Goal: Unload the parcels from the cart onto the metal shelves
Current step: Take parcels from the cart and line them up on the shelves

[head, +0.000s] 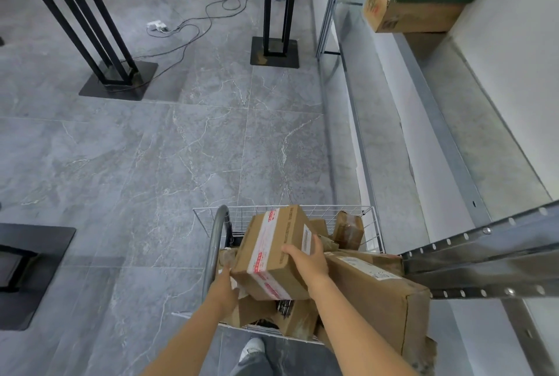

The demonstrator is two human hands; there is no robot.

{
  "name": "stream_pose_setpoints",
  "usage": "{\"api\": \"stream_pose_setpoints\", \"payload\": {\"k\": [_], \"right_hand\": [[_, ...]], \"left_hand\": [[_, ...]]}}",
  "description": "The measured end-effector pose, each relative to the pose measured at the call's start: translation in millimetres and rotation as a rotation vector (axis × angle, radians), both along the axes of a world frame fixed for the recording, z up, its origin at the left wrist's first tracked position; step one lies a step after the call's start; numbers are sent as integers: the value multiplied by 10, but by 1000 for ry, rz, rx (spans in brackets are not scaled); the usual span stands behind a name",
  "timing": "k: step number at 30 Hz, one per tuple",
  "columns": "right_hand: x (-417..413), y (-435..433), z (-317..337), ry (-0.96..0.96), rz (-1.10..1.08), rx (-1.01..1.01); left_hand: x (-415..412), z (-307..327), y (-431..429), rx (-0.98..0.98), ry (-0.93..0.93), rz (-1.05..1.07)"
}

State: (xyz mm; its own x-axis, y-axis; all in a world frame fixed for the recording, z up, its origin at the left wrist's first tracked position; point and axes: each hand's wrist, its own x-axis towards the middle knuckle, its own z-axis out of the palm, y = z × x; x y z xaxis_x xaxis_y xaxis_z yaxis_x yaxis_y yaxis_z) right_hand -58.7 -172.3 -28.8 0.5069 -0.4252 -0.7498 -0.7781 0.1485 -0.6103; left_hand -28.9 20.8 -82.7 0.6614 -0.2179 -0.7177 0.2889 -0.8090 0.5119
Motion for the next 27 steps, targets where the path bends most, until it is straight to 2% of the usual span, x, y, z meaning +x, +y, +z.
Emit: {"api": "stream_pose_setpoints", "payload": {"k": [3,5,10,12,15,17,19,23,27], "right_hand": [[-15,-93,195,-77,-144,164],[-40,-143,346,-81,-144,229],[-305,-289,791,-96,-185,468],[-418,-342,872,-121,-238,562],[-585,-393,1001,-223,-270,672],[-673,-420,1051,-326,-248,745],[-770,-452,1122,-440,-200,811],[-888,-498,1285,-531,-197,893],[-980,-532,1453,-577,-237,857]], "left_hand": [[-34,114,41,-16,-48,223],[-51,190,89,-52,-30,330],[-84,632,-21,-457,265,672],[-125,841,-76,-616,410,733],[-198,1212,-162,-874,605,778],[-188,1387,-257,-979,698,804],[-193,1586,-337,-1047,767,799],[-190,1898,-439,-1122,852,629],[-285,2229,-478,-1152,804,516]]}}
